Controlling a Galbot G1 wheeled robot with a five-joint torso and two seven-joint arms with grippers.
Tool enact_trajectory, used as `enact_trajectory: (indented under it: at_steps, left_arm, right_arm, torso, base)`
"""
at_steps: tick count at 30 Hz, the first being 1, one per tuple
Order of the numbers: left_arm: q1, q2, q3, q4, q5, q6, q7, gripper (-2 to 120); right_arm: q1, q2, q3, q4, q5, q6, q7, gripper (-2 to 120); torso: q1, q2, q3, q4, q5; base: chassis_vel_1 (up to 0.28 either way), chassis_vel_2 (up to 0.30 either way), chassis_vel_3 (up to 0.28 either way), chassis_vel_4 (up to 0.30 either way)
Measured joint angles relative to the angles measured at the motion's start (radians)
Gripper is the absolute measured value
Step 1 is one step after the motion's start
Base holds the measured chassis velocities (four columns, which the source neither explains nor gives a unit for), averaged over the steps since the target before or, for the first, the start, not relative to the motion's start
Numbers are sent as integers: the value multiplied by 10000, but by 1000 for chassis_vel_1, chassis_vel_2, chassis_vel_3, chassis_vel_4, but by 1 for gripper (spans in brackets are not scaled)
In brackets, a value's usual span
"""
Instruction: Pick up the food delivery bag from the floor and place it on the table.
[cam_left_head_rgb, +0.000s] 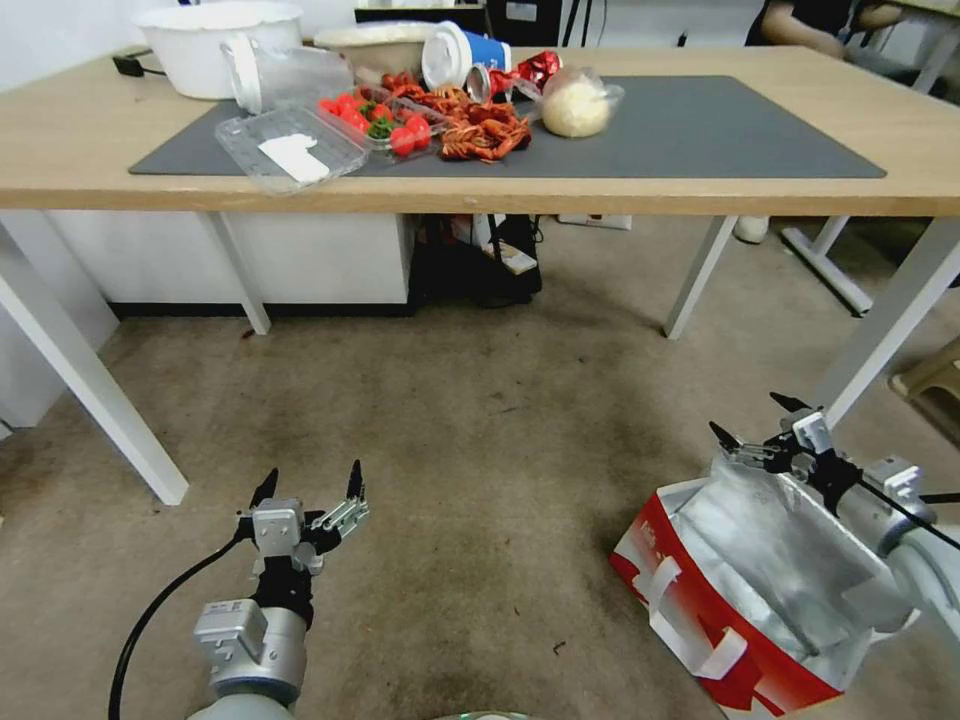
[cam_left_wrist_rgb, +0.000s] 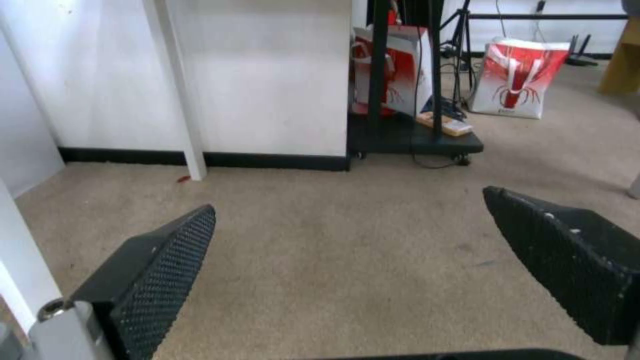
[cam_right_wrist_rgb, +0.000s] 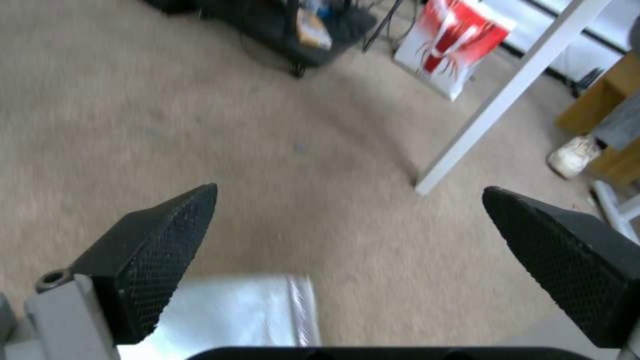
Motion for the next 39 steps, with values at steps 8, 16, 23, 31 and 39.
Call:
enact_trajectory:
  at_steps: [8,16,23,31,39]
  left_arm:
    - [-56,-76,33,90,12,-14,-19,100]
    - [-59,-108,54,173,48,-78,-45,100]
    - [-54,-171,71,282,114,-169,-70,100]
    - [-119,-172,2,347,100,-199,-116,100]
    - [-211,-132,6,430,58,-216,-130,100]
  right_arm:
    - [80,-388,-60,-706,-288,278,-1103,100]
    - [88,-555,-184,-1016,-651,346,-1589,100]
    - [300,-570,-459,-1428,-888,358,-1705,100]
    - [533,-456,-769,-1941,-1111,364,-1904,86]
    - [587,-387,-932,-2101,-1105,424,-1857,59]
  torso:
    - [0,6,0,-2,3]
    - [0,8,0,-2,3]
    - [0,10,-1,0,2]
    - [0,12,-1,-1,1]
    - [1,13,-1,-1,1]
  base:
    - [0,0,0,0]
    - [0,0,0,0]
    - [0,0,0,0]
    - [0,0,0,0]
    - [0,0,0,0]
